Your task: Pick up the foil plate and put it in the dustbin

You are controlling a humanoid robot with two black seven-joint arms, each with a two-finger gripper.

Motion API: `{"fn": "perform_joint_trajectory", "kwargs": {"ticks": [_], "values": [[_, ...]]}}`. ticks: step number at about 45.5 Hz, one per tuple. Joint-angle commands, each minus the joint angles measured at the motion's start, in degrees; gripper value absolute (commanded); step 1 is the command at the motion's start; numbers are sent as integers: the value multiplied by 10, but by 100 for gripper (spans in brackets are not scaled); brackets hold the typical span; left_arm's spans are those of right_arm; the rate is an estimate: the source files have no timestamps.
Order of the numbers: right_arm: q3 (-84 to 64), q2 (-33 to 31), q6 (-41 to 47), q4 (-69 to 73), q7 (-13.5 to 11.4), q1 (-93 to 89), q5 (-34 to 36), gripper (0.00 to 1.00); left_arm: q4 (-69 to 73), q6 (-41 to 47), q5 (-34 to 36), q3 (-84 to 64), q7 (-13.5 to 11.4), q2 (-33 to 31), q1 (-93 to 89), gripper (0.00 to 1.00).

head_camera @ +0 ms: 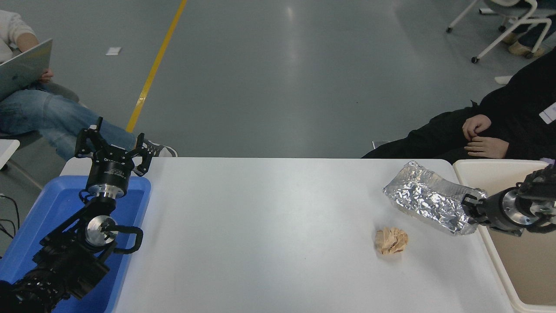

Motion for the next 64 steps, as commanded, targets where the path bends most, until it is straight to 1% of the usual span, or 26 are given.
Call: {"fn": "perform_joint_trajectory", "kwargs": {"ticks": [1, 7, 12, 30, 39, 50, 54, 60, 64], "values": [[-32, 2, 66, 13, 7, 109, 6, 0, 0, 0, 0, 0, 0, 0, 0, 99], [-67, 7, 66, 14, 6, 165, 44, 0, 0, 0, 0, 0, 0, 0, 0, 99], [-99, 18, 66, 16, 6, 210, 63, 0, 0, 0, 0, 0, 0, 0, 0, 99], [-116, 22, 66, 21, 6, 244, 64, 0, 0, 0, 1, 0, 0, 0, 0, 99], [-134, 13, 66, 1, 4, 242, 63, 0, 0, 0, 0, 0, 0, 0, 0, 99], [-156, -89, 60, -55, 4, 180, 64, 0, 0, 0, 1, 0, 0, 1, 0, 99], [-155, -107, 9, -87, 4, 132, 64, 0, 0, 0, 0, 0, 0, 0, 0, 99], [-135, -159, -62, -125, 5, 61, 64, 0, 0, 0, 0, 0, 0, 0, 0, 99], [-115, -175, -114, -150, 5, 12, 64, 0, 1, 0, 0, 0, 0, 0, 0, 99]]}}
